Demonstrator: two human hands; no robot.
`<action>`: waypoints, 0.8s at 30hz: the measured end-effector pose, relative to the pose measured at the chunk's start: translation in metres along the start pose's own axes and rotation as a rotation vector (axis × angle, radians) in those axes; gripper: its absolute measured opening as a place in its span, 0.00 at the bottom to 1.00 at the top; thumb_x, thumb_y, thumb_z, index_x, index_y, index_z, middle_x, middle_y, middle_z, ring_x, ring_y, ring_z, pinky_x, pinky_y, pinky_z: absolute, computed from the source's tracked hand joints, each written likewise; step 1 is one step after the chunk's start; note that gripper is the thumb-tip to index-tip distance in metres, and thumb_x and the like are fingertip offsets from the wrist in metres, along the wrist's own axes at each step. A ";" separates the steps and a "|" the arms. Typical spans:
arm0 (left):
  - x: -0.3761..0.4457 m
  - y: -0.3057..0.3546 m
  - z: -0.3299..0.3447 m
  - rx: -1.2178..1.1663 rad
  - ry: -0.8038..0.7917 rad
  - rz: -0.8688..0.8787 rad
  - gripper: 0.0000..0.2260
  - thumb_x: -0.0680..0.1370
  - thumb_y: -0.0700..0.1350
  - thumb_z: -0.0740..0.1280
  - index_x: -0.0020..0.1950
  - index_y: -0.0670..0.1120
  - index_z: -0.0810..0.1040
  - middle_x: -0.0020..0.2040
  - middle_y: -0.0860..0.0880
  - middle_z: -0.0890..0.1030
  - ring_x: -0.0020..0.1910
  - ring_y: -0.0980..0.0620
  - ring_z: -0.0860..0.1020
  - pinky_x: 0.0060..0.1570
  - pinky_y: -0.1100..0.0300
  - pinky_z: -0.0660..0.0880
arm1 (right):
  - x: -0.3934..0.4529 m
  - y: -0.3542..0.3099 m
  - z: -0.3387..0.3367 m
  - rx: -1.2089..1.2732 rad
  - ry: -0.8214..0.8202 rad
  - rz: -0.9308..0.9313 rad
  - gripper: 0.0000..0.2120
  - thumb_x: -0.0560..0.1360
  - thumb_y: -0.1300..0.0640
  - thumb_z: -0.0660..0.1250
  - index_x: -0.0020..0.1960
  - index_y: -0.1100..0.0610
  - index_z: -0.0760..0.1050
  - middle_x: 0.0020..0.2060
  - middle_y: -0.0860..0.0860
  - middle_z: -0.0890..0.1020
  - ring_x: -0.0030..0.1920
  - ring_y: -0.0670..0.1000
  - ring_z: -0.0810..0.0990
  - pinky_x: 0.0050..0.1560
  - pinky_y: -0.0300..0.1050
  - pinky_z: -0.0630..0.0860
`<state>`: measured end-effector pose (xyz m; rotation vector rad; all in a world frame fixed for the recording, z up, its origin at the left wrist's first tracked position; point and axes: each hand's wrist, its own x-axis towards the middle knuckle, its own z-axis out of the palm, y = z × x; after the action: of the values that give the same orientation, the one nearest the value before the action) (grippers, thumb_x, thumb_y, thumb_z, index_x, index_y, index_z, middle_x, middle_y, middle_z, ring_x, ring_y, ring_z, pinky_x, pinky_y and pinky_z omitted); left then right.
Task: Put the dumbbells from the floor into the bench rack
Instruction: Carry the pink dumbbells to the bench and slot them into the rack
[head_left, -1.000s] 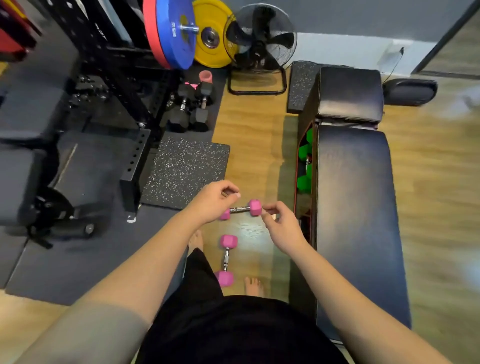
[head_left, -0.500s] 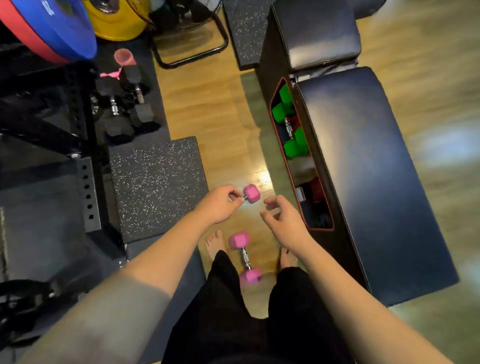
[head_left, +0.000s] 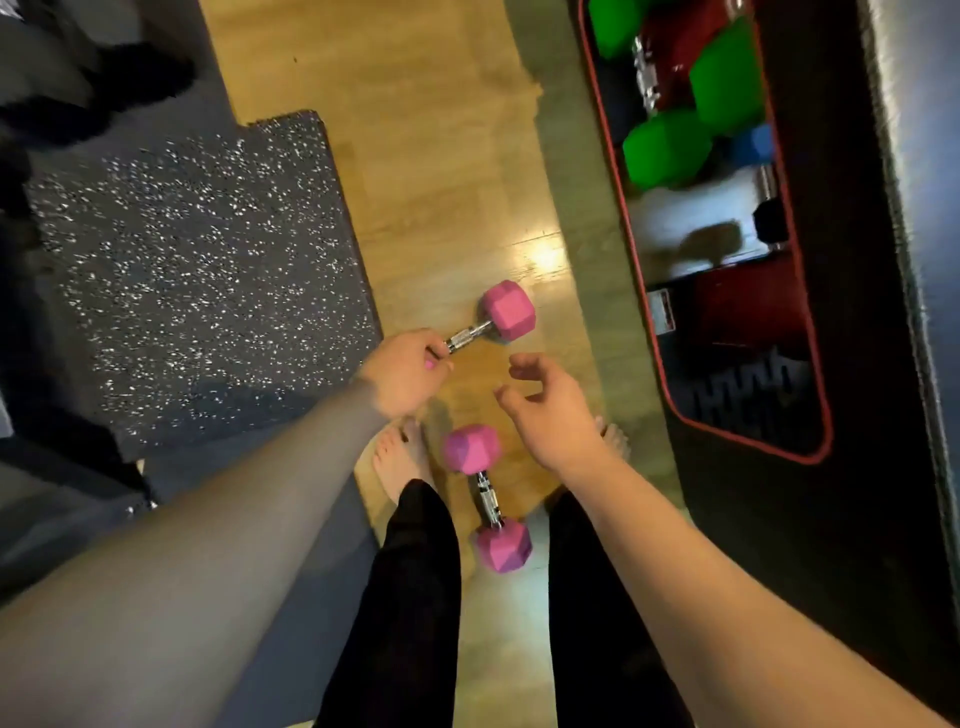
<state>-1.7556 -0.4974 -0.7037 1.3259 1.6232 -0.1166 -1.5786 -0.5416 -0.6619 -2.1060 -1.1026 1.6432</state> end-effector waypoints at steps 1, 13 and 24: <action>0.015 -0.009 0.014 0.009 0.001 -0.016 0.06 0.77 0.43 0.68 0.52 0.45 0.81 0.45 0.50 0.79 0.44 0.52 0.76 0.39 0.66 0.65 | 0.015 0.014 0.007 0.041 -0.010 0.023 0.19 0.76 0.58 0.69 0.65 0.59 0.72 0.57 0.51 0.78 0.42 0.47 0.75 0.46 0.34 0.73; 0.159 -0.070 0.105 0.197 -0.063 -0.069 0.17 0.76 0.45 0.66 0.65 0.46 0.74 0.59 0.43 0.79 0.57 0.42 0.77 0.56 0.55 0.73 | 0.133 0.107 0.068 0.116 -0.120 0.190 0.22 0.78 0.56 0.67 0.70 0.58 0.68 0.63 0.53 0.76 0.60 0.55 0.77 0.62 0.55 0.75; 0.210 -0.072 0.145 0.181 -0.097 -0.119 0.16 0.80 0.51 0.62 0.62 0.43 0.69 0.53 0.40 0.77 0.54 0.37 0.77 0.49 0.52 0.73 | 0.159 0.117 0.033 0.099 -0.138 0.165 0.13 0.78 0.60 0.65 0.63 0.58 0.71 0.55 0.52 0.76 0.41 0.48 0.72 0.36 0.38 0.68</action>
<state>-1.7026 -0.4701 -0.9619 1.3376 1.6379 -0.4022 -1.5490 -0.5196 -0.8587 -2.0961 -0.8848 1.9021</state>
